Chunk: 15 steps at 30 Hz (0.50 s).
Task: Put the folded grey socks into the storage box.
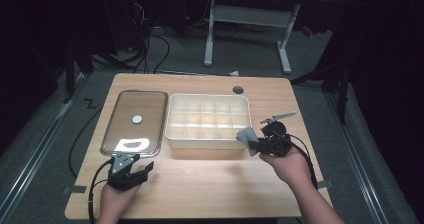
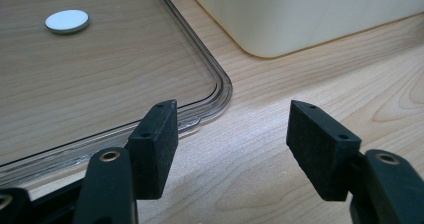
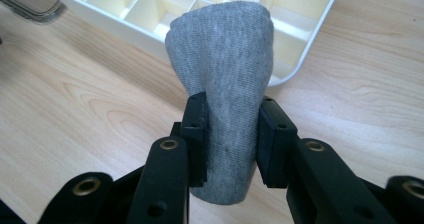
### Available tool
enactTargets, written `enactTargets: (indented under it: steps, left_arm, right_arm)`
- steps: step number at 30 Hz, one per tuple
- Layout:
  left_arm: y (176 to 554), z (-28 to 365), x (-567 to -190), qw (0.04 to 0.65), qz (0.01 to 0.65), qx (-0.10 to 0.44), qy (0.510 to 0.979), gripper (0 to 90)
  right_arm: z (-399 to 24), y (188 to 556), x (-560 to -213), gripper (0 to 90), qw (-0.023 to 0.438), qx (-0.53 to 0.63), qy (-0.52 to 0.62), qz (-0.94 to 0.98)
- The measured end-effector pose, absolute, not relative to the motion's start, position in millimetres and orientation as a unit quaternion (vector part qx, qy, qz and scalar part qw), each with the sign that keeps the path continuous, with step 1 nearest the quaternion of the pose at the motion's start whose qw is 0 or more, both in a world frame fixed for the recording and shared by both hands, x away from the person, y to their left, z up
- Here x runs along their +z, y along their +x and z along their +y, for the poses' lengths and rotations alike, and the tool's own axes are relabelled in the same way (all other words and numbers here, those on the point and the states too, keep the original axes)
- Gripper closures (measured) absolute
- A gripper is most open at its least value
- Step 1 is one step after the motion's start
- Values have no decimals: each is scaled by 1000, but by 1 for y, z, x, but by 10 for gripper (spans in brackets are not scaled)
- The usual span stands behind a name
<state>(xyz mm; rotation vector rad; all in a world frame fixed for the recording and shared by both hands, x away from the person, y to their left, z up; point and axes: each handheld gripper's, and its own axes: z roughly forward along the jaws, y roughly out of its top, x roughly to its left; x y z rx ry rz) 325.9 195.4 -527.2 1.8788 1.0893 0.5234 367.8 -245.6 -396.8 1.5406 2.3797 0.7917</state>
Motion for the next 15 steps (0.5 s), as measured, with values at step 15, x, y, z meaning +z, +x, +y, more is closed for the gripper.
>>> enactTargets:
  steps: [15]
  left_arm:
    - [325, 195, -526, 441, 432, 215, 757, 382]
  right_arm:
    - [-226, 419, -398, 705, 85, 204, 519, 825]
